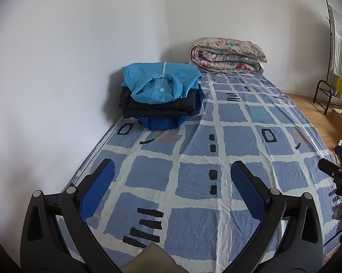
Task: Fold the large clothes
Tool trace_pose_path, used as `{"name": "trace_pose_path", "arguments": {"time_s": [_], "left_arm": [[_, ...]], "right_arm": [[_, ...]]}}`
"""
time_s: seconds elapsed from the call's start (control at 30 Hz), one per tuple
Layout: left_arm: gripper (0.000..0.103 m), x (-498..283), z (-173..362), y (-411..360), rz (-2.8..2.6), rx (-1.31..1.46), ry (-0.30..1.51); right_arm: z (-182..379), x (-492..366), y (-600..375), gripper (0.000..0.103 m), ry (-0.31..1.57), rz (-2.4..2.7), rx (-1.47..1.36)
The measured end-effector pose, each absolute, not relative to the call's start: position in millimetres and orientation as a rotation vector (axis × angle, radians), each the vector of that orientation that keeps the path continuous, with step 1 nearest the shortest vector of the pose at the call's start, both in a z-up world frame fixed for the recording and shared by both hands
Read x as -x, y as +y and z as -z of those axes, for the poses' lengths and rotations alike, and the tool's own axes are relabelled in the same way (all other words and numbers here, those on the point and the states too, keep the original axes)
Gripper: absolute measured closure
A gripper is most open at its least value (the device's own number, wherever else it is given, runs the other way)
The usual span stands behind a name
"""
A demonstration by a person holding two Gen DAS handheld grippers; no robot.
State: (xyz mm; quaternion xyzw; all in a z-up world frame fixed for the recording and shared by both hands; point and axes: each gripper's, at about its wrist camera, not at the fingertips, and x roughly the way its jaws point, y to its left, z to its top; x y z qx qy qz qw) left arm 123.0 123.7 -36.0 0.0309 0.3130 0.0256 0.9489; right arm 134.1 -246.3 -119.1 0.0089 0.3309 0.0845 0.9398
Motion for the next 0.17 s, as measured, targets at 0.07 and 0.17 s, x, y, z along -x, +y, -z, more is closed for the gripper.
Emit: {"name": "trace_pose_path", "arguments": {"time_s": [0.07,0.17], "left_arm": [[0.0,-122.1,37.8,124.8,-0.059,-0.065,0.632],[0.0,-121.9,39.2,126.0,-0.067,-0.065,0.63]], "right_arm": [[118.7,-134.8,-246.8,0.0,0.674,-0.171,-0.018],[118.7,-135.0,-247.3,0.0,0.674,-0.171,-0.018]]}}
